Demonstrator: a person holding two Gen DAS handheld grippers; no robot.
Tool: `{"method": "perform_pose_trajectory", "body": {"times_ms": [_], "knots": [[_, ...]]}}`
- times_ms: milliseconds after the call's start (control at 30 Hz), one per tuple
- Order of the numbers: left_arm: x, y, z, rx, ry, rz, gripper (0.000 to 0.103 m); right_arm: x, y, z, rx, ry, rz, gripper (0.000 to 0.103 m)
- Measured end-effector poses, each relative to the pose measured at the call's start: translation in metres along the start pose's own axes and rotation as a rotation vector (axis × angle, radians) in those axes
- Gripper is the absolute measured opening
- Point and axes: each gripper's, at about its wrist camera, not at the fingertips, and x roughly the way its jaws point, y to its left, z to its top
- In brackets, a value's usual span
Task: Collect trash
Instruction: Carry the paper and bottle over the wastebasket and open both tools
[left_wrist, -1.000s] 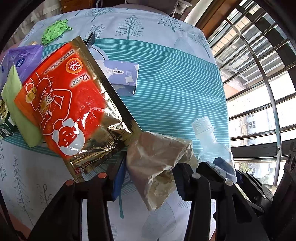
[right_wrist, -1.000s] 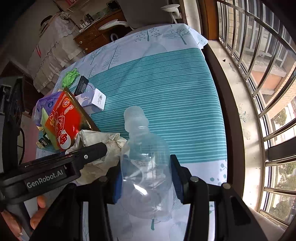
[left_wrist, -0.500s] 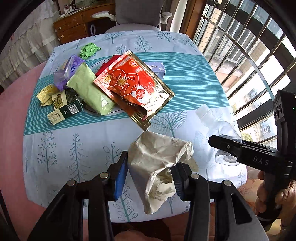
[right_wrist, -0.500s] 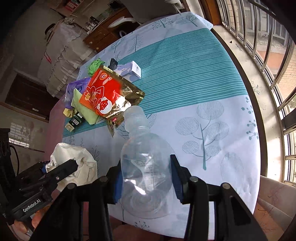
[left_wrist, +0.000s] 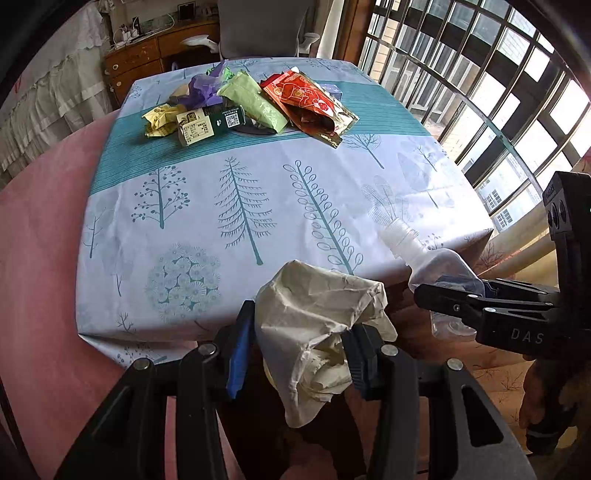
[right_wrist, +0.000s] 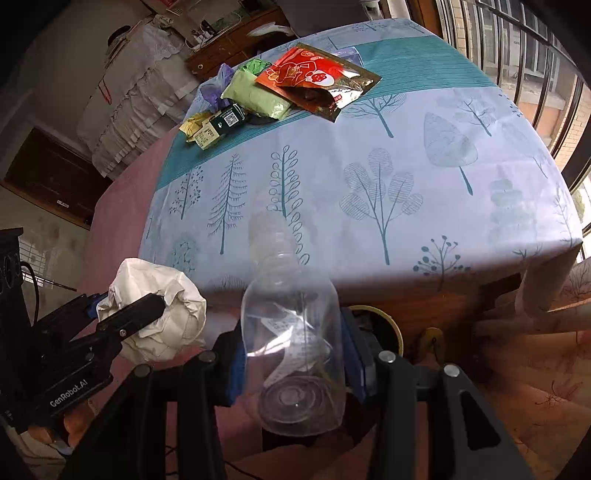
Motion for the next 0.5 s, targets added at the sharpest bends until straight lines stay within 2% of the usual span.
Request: {"method": "perform_pose_trajectory", "body": {"times_ms": [233, 367, 500], "knots": [[0.027, 0.01, -0.073, -0.048, 0.072, -0.067, 0.043, 0.04, 0.005, -0.072, 0.071, 0.109, -0.056, 0.045], [0.075, 0.013, -0.104, -0.071, 0.132, -0.045, 0.043, 0.094, -0.015, -0.097, 0.165, 0.146, -0.068, 0.045], [0.138, 0.02, -0.132, -0.096, 0.179, -0.027, 0.044, 0.167, -0.047, -0.117, 0.251, 0.158, -0.104, 0.045]]}}
